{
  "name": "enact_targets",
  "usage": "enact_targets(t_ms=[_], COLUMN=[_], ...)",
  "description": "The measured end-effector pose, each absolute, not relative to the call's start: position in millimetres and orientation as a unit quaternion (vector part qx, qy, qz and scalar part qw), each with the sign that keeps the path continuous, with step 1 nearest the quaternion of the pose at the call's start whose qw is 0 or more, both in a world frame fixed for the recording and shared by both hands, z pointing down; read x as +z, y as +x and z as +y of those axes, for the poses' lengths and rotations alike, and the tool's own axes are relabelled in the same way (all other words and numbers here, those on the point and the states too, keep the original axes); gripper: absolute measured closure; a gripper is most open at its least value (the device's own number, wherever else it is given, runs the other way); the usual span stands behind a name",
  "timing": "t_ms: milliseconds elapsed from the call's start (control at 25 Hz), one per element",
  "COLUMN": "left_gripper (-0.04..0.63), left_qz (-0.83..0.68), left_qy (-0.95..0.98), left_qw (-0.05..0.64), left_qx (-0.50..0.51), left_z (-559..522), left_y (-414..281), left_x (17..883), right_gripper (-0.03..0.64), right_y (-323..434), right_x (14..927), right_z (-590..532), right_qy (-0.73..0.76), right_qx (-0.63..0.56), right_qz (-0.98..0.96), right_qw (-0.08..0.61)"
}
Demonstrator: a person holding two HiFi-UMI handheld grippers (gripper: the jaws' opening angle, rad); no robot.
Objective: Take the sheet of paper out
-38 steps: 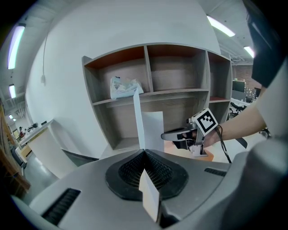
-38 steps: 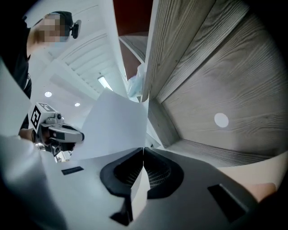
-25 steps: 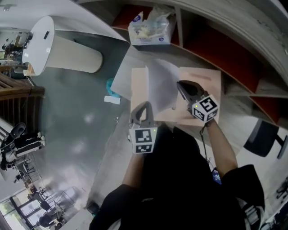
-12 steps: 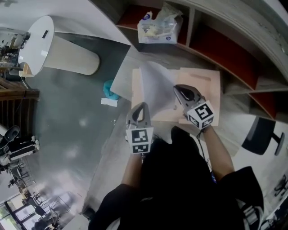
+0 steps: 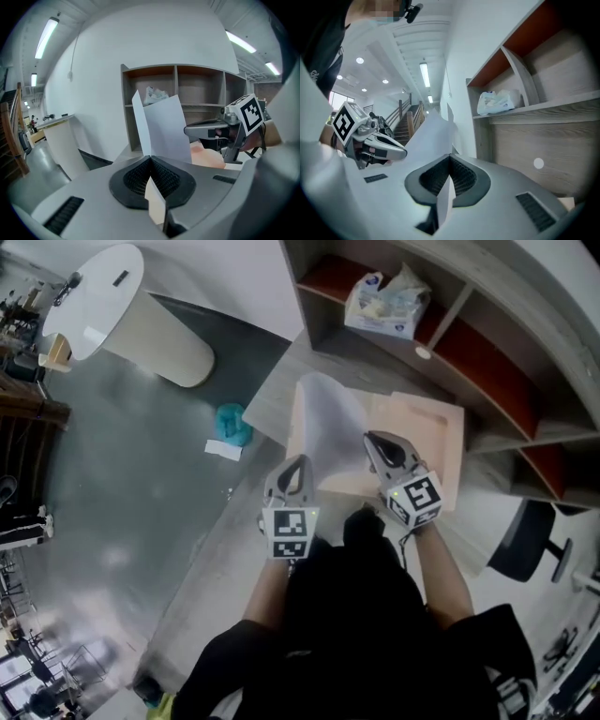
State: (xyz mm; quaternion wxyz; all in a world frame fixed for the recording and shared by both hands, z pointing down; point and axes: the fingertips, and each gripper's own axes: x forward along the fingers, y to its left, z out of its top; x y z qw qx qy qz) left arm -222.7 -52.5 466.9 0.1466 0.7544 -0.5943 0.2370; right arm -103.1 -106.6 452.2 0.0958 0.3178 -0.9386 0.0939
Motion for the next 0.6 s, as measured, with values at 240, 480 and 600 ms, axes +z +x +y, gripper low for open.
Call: enact_targets(t_ms=[240,480,600], left_gripper=[0.551,0.551,0.551], left_qz=[-0.595,-0.583,-0.571], left_qy=[0.763,0.778,0.789], left_qw=[0.139,0.120,0.108], left_qx=[0.210,0.200,0.197], left_z=[-35,-18,-13], left_y=[-244,-258,-260], left_x=[460,449,443], right_gripper=[0.600,0.600,0.600], right_y=[-131,-138,-135], right_x=[437,418,407], right_z=[-80,-54,-42], right_qy=[0.329,0.380,0.407], right_qx=[0.051,0.032,0.023], right_qz=[-0.936,-0.918,-0.908], right_qw=[0.117,0.110,0.097])
